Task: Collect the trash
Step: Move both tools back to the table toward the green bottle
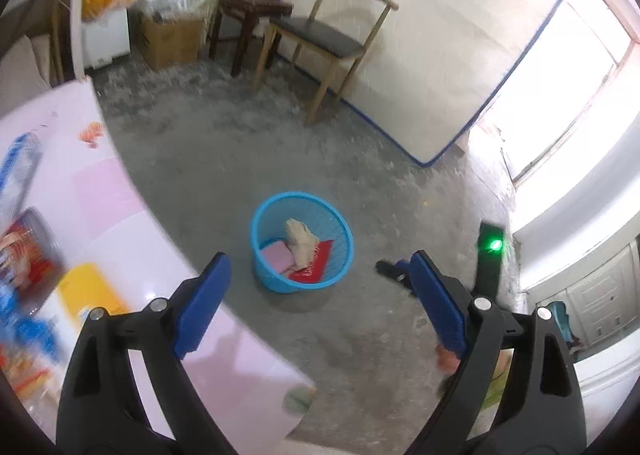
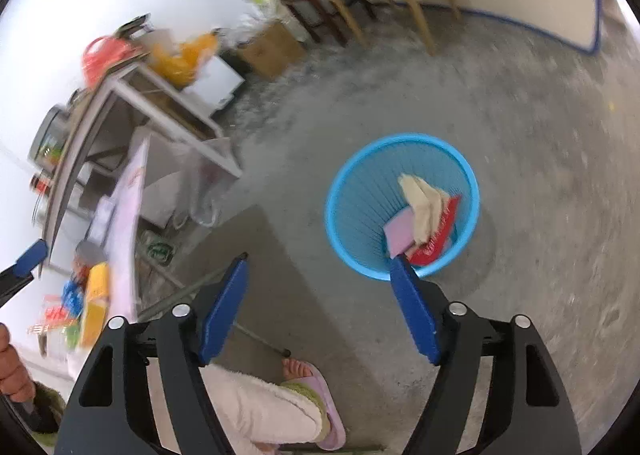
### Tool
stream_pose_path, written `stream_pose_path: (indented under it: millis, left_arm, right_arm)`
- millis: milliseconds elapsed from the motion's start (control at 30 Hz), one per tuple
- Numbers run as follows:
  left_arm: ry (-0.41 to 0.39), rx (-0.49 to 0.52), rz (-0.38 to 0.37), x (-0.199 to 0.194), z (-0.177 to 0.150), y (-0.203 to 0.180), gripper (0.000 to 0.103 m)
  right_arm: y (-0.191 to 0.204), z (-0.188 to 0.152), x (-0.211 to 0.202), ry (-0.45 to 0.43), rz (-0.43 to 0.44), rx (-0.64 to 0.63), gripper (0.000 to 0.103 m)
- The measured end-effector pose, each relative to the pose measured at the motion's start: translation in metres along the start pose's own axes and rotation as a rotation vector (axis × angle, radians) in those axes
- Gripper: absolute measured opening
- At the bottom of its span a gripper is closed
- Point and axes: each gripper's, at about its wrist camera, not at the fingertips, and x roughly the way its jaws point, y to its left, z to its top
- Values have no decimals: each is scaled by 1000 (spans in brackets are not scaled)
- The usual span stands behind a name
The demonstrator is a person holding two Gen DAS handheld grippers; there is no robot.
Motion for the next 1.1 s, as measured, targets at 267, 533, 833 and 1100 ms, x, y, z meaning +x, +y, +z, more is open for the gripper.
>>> stream_pose_path:
  millis: [267, 533, 833, 1100]
  left_arm:
    - [-133, 77, 151, -82, -72, 22, 86]
    - [-266, 35, 258, -138, -135, 51, 86]
    - [-374, -45, 351, -173, -164, 94, 86]
    - [-417, -200, 368, -199, -130, 142, 86]
  right_arm:
    - [83, -7, -40, -9, 140, -159, 77]
    - [177, -32, -20, 121, 319, -282, 77]
    - [286, -57, 9, 266, 462, -408, 77]
    - [349, -47, 51, 329, 418, -464, 77]
